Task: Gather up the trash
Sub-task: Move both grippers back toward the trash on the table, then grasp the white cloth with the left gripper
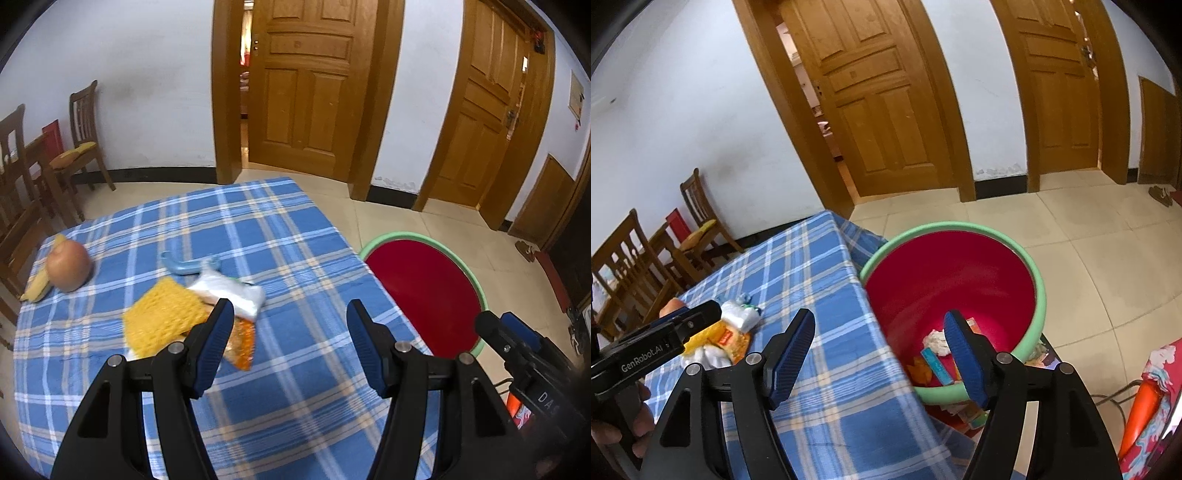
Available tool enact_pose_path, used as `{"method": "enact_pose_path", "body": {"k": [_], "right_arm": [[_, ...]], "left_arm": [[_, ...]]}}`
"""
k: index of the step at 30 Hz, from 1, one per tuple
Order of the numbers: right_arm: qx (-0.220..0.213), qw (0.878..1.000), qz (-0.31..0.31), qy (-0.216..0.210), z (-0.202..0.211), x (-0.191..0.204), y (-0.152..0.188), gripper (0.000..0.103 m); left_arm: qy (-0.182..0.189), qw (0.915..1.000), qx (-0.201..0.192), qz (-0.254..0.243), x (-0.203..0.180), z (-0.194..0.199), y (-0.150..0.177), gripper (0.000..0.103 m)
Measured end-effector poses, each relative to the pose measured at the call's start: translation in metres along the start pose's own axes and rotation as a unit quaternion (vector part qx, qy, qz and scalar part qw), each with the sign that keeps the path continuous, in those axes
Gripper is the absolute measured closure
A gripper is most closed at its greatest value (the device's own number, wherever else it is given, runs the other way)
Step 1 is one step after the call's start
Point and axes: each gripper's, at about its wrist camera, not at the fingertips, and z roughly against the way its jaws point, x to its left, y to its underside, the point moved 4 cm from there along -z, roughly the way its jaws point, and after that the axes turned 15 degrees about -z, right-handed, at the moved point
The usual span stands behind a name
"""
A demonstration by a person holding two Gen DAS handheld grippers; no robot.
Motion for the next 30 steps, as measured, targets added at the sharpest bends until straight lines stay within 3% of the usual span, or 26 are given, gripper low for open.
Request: {"method": "enact_pose_path", "body": {"k": [18,30], "right_arm": [[0.012,0.999,0.045,-0.023,0.004,0.046,0.025,0.029],[0.034,0.997,0.068,-0.027,-0.011,0.067,0.040,0.029]], "left_arm": [[-0.046,0.9980,-0.002,0.043,0.060,0.026,0.030,0.040],[-0.067,0.9948,0.031,0.070,0.095,0.010,0.058,0.040]]}}
